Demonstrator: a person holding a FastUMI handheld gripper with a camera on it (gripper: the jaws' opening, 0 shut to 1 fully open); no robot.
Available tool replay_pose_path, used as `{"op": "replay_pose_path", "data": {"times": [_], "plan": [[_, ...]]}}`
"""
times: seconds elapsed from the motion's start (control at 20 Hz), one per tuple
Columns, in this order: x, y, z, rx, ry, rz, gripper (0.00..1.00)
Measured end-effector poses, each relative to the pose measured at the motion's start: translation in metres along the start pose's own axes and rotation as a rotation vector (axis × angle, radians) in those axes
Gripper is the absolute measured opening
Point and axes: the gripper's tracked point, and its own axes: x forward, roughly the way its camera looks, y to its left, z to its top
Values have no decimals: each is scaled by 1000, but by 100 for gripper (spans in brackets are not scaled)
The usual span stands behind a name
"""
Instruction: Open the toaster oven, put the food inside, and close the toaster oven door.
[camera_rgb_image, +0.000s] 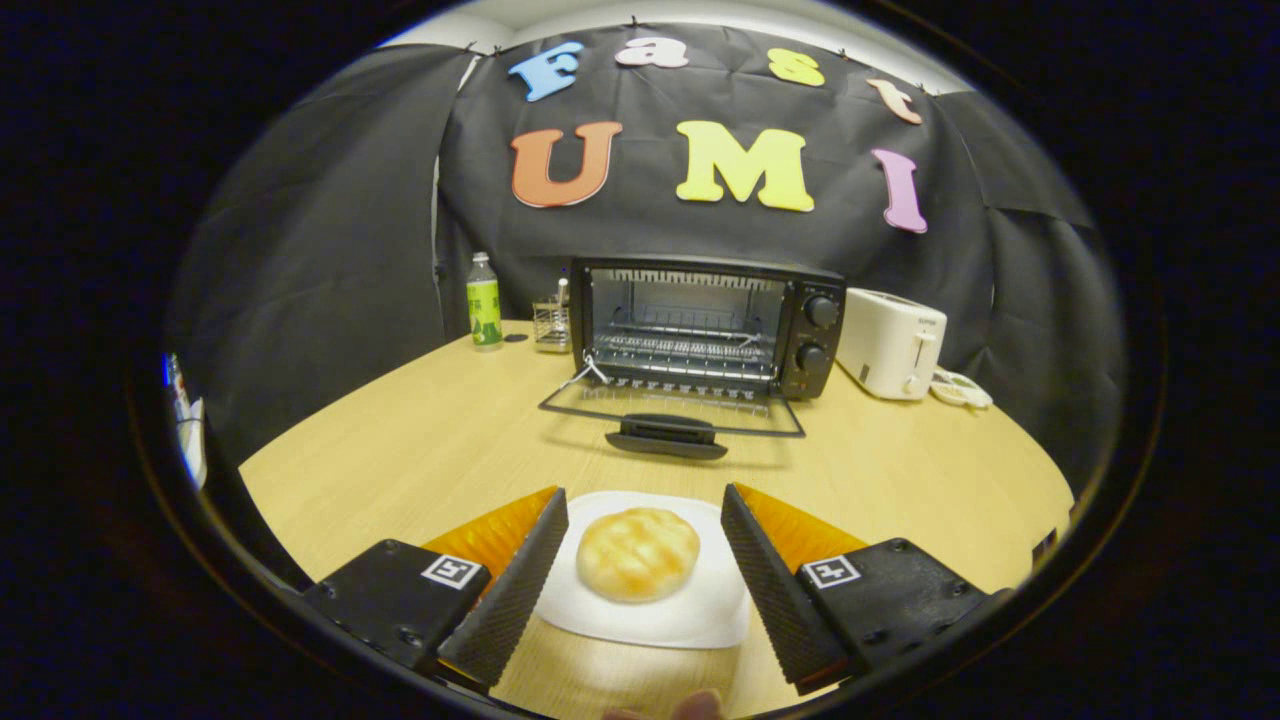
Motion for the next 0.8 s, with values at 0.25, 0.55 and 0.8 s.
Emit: {"op": "replay_pose_path", "data": {"times": [0.25,0.55,0.8], "plan": [[7,-1,-32,20,71,-17,100],[16,3,-52,92,174,0,100],[17,0,-46,131,175,0,87]]}}
